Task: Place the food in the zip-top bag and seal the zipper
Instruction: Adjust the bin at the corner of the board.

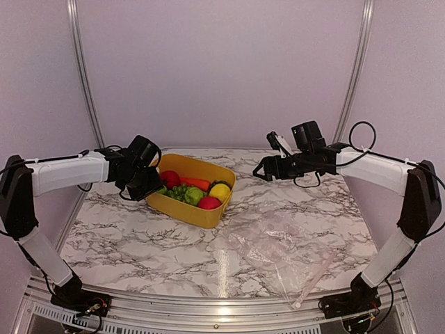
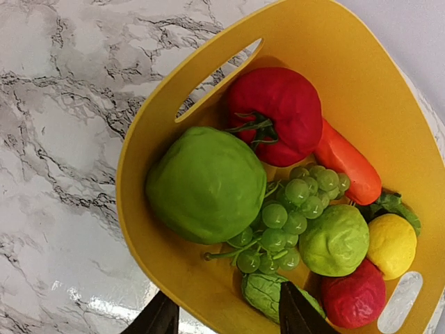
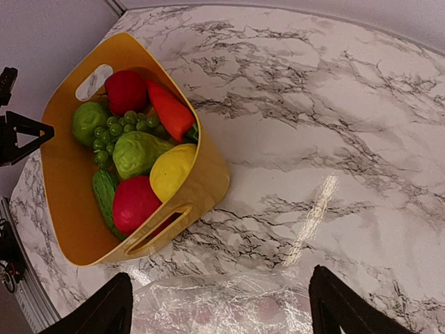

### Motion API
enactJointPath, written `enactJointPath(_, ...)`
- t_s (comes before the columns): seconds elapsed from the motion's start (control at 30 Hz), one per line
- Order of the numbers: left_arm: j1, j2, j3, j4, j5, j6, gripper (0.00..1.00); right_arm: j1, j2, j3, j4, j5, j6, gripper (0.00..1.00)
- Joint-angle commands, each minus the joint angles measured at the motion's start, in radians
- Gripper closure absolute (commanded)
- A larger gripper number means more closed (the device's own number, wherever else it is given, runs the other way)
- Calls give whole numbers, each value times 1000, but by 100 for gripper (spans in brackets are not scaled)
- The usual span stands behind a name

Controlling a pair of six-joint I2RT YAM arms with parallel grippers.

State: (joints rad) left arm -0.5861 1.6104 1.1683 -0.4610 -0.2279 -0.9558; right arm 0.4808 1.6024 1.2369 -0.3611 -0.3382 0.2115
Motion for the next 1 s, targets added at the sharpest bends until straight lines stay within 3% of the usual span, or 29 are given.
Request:
enactJointPath(0.0,0,53,45,1,22,106,52,12,-16,9,-18,-2,-9,16)
enactJointPath(0.5,2,136,123,96,128,440,72,-2,159,195,-37,119,17,22)
enactJointPath(0.73,17,69,79,59,149,586,73,-34,224,209,-29,69,96,24)
enactJointPath(0.97,116,-41,-28,13,157,673,76,-22,228,161,-10,12,100,26)
